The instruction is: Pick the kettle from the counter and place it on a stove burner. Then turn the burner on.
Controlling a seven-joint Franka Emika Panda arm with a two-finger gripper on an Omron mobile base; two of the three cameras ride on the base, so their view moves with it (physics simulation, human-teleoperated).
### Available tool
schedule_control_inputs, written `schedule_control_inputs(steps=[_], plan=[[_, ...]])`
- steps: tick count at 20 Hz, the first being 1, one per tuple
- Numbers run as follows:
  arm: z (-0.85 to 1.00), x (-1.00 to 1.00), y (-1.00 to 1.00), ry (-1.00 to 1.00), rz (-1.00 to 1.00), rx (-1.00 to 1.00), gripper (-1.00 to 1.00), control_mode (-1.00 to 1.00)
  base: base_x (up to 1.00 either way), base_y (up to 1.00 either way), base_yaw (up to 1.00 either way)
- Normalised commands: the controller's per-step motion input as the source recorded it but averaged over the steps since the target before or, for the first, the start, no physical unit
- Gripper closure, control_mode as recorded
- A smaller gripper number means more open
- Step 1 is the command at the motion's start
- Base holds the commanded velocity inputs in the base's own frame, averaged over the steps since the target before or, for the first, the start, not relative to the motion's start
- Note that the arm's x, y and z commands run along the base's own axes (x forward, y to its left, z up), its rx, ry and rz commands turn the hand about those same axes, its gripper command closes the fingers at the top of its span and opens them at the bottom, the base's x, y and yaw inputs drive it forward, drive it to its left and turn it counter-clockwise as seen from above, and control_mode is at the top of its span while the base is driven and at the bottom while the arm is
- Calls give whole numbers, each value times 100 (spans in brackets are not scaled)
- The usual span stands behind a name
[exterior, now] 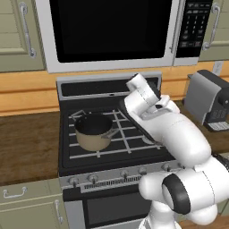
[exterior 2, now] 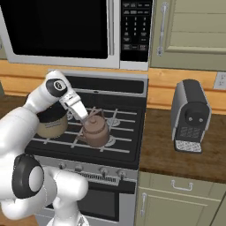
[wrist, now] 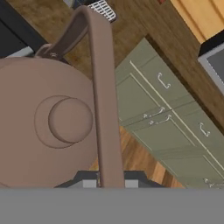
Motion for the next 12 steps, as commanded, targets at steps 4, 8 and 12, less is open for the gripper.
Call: schedule_control_inputs(steps=[4, 8, 12], plan=[[5, 38, 0, 0, 0, 8, 100, -100, 0, 0, 0], [0, 21, 0, 3, 0, 0, 100, -100, 0, 0, 0], [-9, 19, 0, -1, 0, 0, 100, -100, 0, 0, 0]])
